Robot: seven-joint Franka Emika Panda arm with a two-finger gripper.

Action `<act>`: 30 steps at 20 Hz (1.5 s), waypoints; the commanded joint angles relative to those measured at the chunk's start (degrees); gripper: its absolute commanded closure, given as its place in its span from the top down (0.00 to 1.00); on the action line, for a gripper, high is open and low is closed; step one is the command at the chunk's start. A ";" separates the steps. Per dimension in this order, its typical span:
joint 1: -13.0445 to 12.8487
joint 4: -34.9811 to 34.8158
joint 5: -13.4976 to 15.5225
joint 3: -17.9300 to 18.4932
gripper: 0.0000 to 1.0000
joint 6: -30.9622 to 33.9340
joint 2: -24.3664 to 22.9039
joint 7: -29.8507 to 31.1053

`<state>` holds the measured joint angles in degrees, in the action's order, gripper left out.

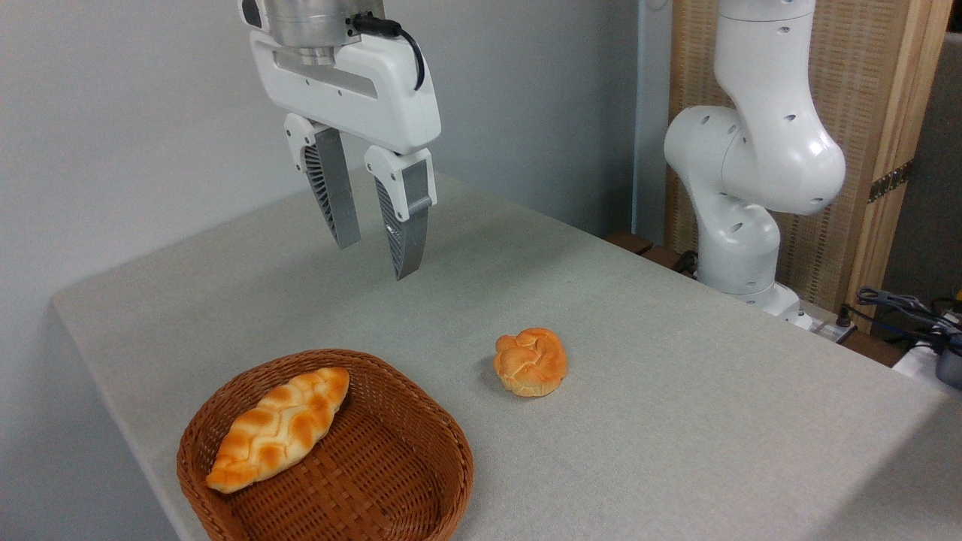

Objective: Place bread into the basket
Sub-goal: 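Move the open gripper down over the round golden bun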

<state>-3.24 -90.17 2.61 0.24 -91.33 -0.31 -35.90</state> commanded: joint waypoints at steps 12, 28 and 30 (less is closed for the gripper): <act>0.43 -5.00 0.99 -0.06 1.00 -0.86 -2.94 -2.77; 2.45 -38.31 0.20 -1.11 1.00 -20.19 -17.36 -6.47; 2.45 -42.87 0.12 -1.64 1.00 -20.29 -18.23 -6.47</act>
<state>-1.65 -124.69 2.60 -0.11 -109.20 -14.44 -41.49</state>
